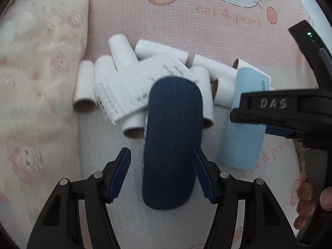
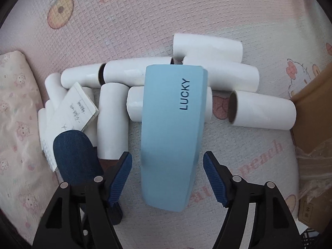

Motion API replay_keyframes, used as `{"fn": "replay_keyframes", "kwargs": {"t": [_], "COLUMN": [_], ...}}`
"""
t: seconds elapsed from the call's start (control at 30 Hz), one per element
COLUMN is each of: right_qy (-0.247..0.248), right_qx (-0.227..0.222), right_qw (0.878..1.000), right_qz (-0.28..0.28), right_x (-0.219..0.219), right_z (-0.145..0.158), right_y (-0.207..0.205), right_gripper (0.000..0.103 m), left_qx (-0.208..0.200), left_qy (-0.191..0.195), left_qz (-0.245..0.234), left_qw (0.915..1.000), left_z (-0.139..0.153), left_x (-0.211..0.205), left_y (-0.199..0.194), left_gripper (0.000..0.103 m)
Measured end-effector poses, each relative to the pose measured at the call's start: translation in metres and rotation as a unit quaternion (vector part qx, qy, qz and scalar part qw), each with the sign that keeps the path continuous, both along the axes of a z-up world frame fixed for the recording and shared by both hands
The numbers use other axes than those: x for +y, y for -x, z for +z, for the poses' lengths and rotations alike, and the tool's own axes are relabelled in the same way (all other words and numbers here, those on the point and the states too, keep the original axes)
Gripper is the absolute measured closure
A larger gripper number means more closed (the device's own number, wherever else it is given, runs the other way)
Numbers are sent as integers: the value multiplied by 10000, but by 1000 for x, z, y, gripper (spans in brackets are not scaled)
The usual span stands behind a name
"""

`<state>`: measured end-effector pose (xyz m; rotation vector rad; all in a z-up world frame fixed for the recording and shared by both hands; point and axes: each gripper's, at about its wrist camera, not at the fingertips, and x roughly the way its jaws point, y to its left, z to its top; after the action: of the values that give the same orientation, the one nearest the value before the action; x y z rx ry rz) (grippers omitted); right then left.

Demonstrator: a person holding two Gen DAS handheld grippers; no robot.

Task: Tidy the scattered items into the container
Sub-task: 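Lift the denim case with the left gripper while the right gripper lifts the LUCKY case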

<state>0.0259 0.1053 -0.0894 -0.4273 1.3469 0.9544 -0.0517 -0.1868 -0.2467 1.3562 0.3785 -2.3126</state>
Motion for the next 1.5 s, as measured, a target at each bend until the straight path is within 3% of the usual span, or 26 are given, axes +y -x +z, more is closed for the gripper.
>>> {"fn": "replay_keyframes", "kwargs": {"t": [0.07, 0.2, 0.27, 0.33, 0.43, 0.57, 0.67, 0.77, 0.97, 1.1, 1.3, 1.4, 1.5], "right_qy": [134, 228, 189, 101, 1, 39, 91, 155, 342, 267, 59, -34, -160], "right_qx": [-64, 14, 57, 4, 123, 40, -205, -171, -65, -175, 110, 356, 259], "right_qw": [9999, 9997, 9996, 9997, 9991, 9956, 9870, 9792, 9840, 9853, 9868, 9874, 9869], "right_qz": [62, 104, 212, 239, 409, 934, 1593, 2015, 1749, 1676, 1617, 1539, 1584], "right_x": [7, 12, 13, 10, 9, 11, 12, 10, 11, 12, 6, 1, -5], "right_z": [-5, -14, -17, -17, -19, -18, -15, -15, -21, -20, -17, -10, 6], "right_y": [1, -3, -4, -7, -13, -16, -16, -20, -26, -26, -35, -39, -41], "right_gripper": [33, 33, 34, 42, 42, 42, 42, 42, 42, 44, 45, 45, 45], "left_qx": [5, -297, -418, -564, -786, -970, -912, -817, -819, -826, -763, -712, -539], "left_qy": [-33, -526, -412, -267, -110, -25, -194, -408, -315, -240, -136, -222, -489], "left_qz": [-29, -203, -272, -324, -461, -554, -446, -323, -315, -311, -189, -50, 90], "left_qw": [10000, 9980, 9979, 9975, 9958, 9937, 9946, 9953, 9956, 9958, 9968, 9972, 9973], "left_z": [2, -5, -8, -12, -17, -21, -22, -21, -21, -22, -21, -18, -10], "left_x": [-2, -7, -4, 0, 5, 8, 2, -6, -1, 1, 8, 3, -3], "left_y": [5, 20, 24, 29, 37, 42, 38, 32, 33, 34, 30, 22, 10], "left_gripper": [38, 37, 36, 35, 35, 35, 35, 35, 36, 37, 37, 37, 37]}}
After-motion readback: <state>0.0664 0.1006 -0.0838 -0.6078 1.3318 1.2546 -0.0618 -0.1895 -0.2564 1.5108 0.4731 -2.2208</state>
